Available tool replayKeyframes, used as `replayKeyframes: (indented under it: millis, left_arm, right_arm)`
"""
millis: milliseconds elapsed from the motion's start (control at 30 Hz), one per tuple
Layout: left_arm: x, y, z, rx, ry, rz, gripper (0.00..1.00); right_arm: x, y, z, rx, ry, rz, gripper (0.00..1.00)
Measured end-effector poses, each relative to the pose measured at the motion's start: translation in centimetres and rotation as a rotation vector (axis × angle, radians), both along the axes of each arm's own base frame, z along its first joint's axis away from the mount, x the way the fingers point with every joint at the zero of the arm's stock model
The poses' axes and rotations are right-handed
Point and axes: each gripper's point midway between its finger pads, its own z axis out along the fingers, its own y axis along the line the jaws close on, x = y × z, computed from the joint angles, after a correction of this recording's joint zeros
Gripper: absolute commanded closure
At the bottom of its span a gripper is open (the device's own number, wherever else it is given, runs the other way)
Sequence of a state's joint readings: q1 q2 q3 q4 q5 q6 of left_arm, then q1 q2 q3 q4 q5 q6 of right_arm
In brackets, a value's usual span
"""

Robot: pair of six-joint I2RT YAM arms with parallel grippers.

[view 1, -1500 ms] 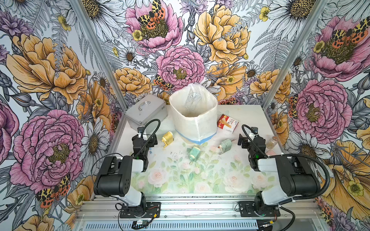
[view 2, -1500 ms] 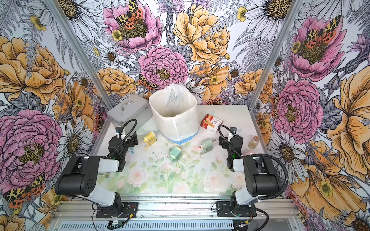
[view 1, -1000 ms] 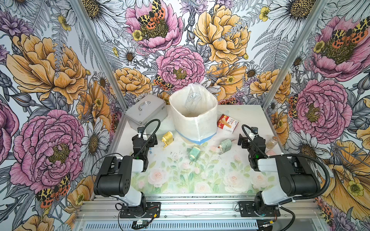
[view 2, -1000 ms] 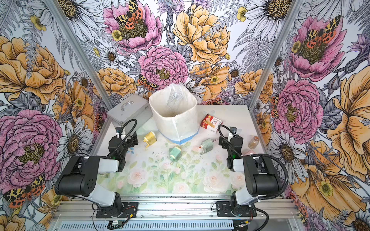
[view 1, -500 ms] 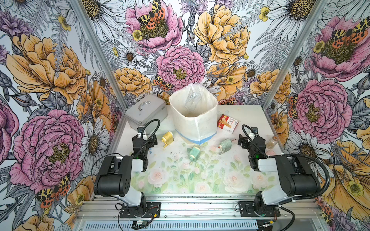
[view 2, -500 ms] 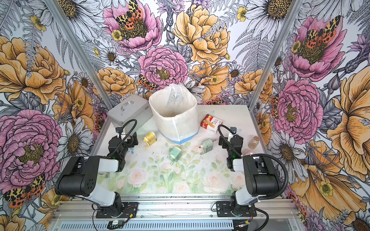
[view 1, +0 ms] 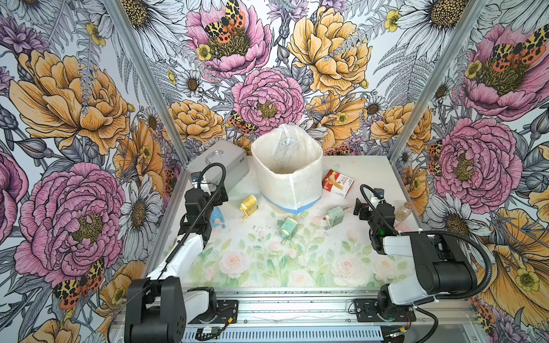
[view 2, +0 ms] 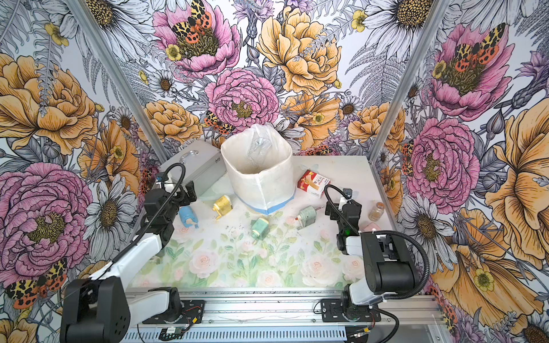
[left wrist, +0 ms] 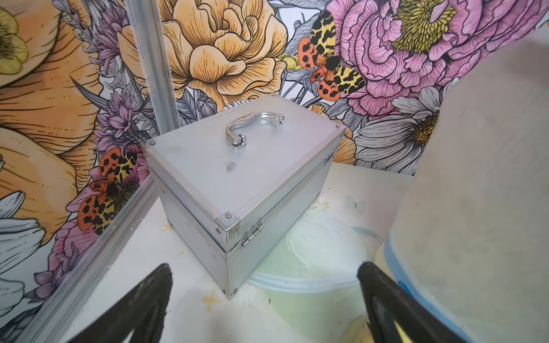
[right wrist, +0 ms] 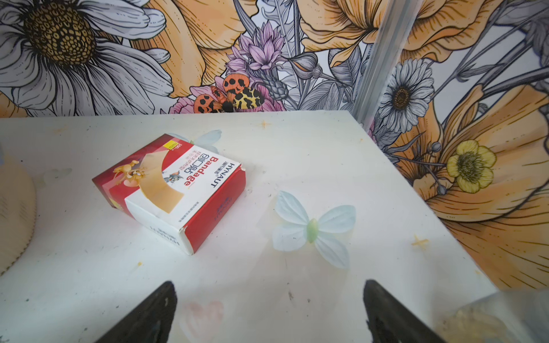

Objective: Take out the pencil sharpener tray and clean the shavings
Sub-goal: Move the pencil sharpener to the center of the board.

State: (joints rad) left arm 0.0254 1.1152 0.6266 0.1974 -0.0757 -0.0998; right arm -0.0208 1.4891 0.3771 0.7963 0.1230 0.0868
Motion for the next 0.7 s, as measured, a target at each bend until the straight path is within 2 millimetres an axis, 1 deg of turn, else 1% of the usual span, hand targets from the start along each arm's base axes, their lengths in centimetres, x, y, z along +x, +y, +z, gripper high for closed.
replayKeyframes:
  millis: [67,167,300,367,433,533,633,700]
  left_arm:
    - [-1.2,0.2,0.7,-0.029,0.033,0.023,0.01]
    - [-3.1,0.2,1.4,-0.065,0.084,0.052,0.01]
    - [-6.7,-0.2,1.9,-0.069,0.131,0.094,0.01]
    - [-8.4,-0.1,2.0,-0.087,0.136,0.11,0.01]
    - [-9.9,0.2,1.7,-0.117,0.147,0.137,0.01]
    - [-11.5,0.3,0.2,-0.159,0.204,0.174,0.01]
    - [-12.9,0.7,-1.7,-0.148,0.288,0.231,0.01]
    - [-14.1,1.6,-2.6,-0.119,0.335,0.29,0.01]
  right_arm:
    - [-0.2,-0.2,0.6,-0.004,-0.002,-0.016,0.02]
    - [-0.3,-0.4,2.3,-0.016,-0.016,-0.042,0.02]
    - [0.0,0.1,4.8,-0.02,-0.037,-0.055,0.03]
    - [0.2,0.5,5.5,-0.01,-0.033,-0.054,0.04]
    - [0.6,1.0,5.9,0.012,-0.015,-0.048,0.04]
    - [1.1,2.4,6.2,0.048,0.036,-0.027,0.05]
    - [1.6,4.5,7.0,0.089,0.067,0.021,0.06]
    - [1.7,6.3,7.0,0.118,0.086,0.067,0.06]
